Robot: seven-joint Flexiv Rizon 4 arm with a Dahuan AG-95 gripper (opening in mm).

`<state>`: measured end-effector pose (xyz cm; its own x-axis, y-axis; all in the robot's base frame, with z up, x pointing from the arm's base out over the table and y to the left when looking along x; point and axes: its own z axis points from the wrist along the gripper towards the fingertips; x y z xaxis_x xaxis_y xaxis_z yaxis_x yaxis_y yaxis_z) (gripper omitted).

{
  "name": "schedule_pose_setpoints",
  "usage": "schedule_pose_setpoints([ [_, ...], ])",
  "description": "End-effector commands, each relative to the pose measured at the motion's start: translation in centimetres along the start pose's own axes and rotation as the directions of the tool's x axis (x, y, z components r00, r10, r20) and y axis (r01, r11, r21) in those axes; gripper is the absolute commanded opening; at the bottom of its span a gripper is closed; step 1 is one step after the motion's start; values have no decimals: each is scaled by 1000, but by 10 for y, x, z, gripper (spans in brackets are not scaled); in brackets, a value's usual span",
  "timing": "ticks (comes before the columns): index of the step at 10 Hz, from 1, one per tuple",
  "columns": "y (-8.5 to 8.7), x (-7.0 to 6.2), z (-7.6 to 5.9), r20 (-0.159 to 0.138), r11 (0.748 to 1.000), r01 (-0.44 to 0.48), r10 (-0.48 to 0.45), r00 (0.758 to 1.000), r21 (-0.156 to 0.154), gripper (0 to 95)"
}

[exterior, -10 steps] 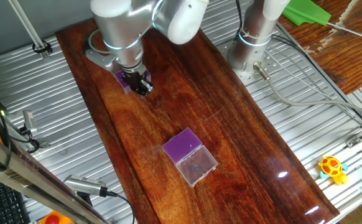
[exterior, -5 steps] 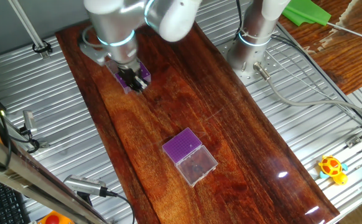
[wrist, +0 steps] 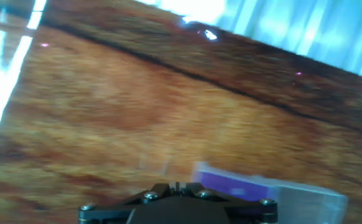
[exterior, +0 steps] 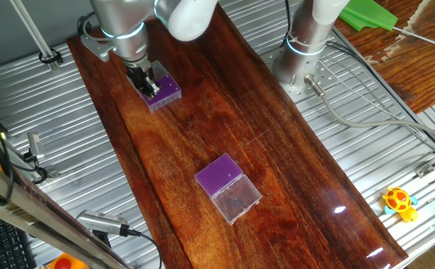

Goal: Transfer all small pipette tips from one holder to another

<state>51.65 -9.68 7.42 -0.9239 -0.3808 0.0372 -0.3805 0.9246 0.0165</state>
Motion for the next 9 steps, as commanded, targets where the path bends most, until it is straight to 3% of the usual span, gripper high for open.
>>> schedule_pose_setpoints([
  [1,-5,8,0,-3,996,81,-81,997,-24,0],
  [2,-4,10,2,-2,997,79,-79,997,-25,0],
  [3,-2,12,2,-3,997,71,-71,997,-26,190],
  [4,5,14,-1,0,997,66,-66,998,-30,190],
  [9,5,14,-1,-5,1000,8,-8,1000,-22,190],
])
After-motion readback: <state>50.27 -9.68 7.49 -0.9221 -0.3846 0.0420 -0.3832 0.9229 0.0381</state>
